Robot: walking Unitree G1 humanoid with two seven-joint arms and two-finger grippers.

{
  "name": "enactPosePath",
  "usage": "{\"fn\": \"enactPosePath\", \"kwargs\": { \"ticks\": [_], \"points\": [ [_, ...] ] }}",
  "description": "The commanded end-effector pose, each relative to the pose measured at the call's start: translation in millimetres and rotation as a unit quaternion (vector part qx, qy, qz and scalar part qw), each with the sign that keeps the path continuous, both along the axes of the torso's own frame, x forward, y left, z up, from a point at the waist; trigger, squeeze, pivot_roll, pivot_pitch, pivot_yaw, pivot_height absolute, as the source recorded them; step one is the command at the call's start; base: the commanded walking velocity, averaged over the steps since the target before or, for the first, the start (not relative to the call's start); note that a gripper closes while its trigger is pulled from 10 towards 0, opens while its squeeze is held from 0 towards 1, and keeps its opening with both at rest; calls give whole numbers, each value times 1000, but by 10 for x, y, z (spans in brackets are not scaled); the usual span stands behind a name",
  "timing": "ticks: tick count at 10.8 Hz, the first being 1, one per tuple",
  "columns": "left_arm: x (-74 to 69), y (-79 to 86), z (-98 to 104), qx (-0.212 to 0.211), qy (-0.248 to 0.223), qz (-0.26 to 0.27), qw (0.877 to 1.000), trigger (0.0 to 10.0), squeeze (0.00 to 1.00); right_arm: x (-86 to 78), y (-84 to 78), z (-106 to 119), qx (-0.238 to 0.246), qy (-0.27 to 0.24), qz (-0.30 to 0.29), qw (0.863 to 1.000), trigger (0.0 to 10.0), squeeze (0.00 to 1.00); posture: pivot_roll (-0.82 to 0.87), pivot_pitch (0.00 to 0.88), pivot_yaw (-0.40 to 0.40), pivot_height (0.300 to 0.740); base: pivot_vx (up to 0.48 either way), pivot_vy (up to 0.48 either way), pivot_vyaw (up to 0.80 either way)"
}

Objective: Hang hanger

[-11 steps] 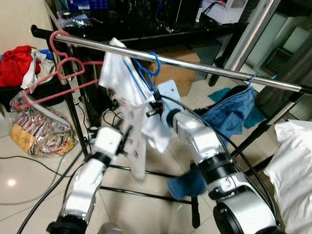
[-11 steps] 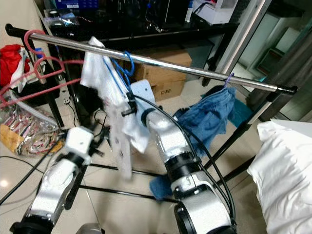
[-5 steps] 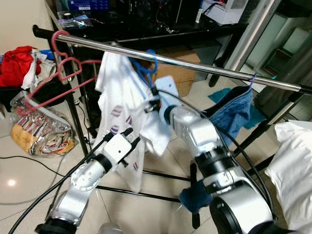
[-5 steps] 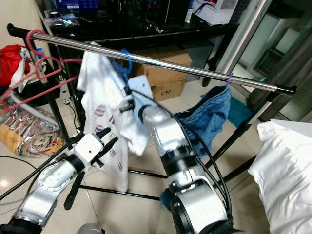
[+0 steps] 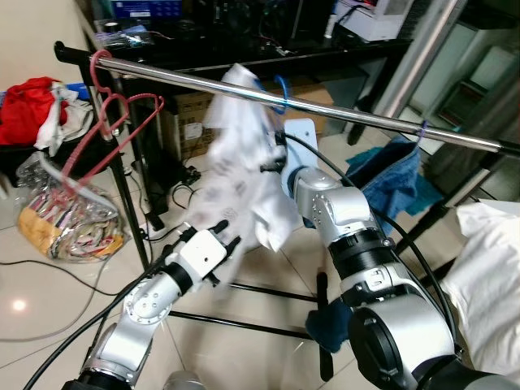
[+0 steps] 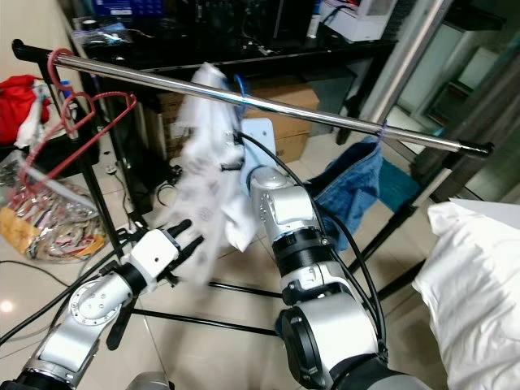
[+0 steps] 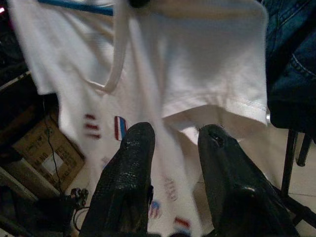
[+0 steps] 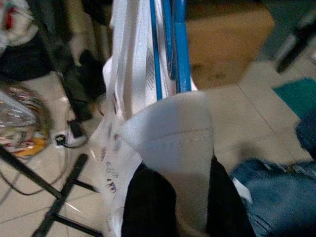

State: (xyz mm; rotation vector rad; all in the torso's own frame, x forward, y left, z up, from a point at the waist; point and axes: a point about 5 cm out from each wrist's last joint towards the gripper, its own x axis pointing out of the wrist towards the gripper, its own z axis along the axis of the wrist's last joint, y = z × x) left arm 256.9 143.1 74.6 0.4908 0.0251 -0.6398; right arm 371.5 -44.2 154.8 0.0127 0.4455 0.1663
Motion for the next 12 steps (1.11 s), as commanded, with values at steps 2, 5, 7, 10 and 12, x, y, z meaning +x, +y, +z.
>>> {"fn": "enactPosePath", "kwargs": {
  "ticks": [2,5,7,10,12],
  "points": [
    [-16,-68,16,4,2,-12,1000,10000,0,66,-16,163,1,-14,-30,999,10000,0,347,5,-152,740,0,0,0],
    [-14,-106,20,2,4,-17,1000,10000,0,92,-124,76,-38,19,-75,996,10000,0,342,8,-155,740,0,0,0],
    [-31,-124,5,3,8,-20,1000,10000,0,61,-177,-74,-65,48,-83,993,10000,0,341,12,-157,740,0,0,0],
    [-49,-112,-5,3,12,-19,1000,10000,0,40,-216,-190,-58,57,-82,993,10000,165,341,15,-158,740,0,0,0],
    [-48,-108,-8,4,13,-20,1000,10000,0,42,-192,-187,-27,53,-67,996,10000,1000,340,13,-155,740,0,0,0]
  ]
}}
